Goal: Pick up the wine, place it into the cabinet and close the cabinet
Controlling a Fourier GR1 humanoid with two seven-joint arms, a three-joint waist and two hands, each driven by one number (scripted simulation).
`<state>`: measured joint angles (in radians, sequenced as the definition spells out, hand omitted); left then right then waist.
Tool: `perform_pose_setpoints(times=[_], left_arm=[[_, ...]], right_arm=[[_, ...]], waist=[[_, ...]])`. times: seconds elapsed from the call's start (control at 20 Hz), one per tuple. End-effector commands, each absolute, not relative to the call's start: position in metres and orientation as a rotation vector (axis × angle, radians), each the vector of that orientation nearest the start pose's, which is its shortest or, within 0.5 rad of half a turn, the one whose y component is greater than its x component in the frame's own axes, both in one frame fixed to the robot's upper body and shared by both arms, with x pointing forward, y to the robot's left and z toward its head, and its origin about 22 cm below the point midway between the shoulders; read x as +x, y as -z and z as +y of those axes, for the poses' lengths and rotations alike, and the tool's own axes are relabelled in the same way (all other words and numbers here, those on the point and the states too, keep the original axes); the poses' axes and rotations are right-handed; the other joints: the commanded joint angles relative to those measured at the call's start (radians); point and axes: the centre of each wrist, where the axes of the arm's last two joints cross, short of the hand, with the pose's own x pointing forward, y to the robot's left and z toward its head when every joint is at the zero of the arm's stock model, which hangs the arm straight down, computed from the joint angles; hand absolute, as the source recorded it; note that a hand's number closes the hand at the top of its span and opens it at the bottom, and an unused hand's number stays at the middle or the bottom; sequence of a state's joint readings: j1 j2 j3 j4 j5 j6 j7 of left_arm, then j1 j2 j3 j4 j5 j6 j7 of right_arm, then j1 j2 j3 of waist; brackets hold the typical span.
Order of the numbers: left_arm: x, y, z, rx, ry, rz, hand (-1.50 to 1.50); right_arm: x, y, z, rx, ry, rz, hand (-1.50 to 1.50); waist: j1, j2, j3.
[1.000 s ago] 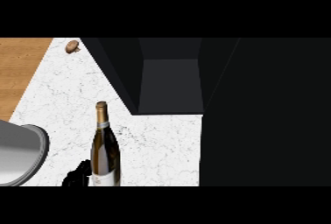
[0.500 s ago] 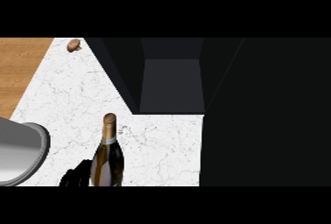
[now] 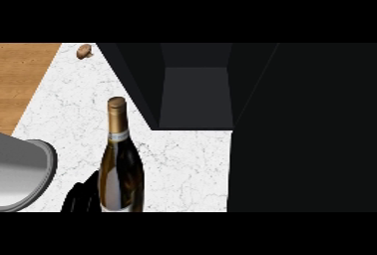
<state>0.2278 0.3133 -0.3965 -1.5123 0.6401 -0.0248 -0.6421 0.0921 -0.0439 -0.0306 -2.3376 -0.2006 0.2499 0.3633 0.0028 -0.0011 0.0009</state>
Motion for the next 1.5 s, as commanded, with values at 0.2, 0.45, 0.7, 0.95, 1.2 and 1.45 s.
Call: perform_pose_setpoints(times=[0.2,0.45,0.7,0.95,1.2,1.45], left_arm=[[0.195,0.011,0.208,-0.388,-0.243,-1.826,1.5],[0.196,-0.006,0.172,-0.435,-0.277,-1.79,1.5],[0.234,-0.021,0.158,-0.393,-0.238,-1.794,1.5],[0.268,-0.049,0.139,-0.358,-0.239,-1.844,1.5],[0.278,-0.065,0.112,-0.29,-0.141,-1.86,1.5],[0.291,-0.047,0.113,-0.206,-0.071,-1.844,1.5]], right_arm=[[0.164,-0.15,-0.237,0.213,-0.232,-1.891,-1.5],[0.162,-0.149,-0.233,0.231,-0.235,-1.902,-1.5],[0.174,-0.154,-0.246,0.201,-0.226,-1.886,-1.5],[0.178,-0.158,-0.252,0.206,-0.23,-1.889,-1.5],[0.177,-0.145,-0.244,0.203,-0.229,-1.893,-1.5],[0.171,-0.154,-0.233,0.187,-0.204,-1.892,-1.5]], waist=[[-0.004,0.0,-0.001],[-0.004,0.0,-0.001],[-0.005,0.001,-0.001],[-0.007,0.002,-0.001],[-0.006,0.001,-0.001],[-0.005,0.001,-0.001]])
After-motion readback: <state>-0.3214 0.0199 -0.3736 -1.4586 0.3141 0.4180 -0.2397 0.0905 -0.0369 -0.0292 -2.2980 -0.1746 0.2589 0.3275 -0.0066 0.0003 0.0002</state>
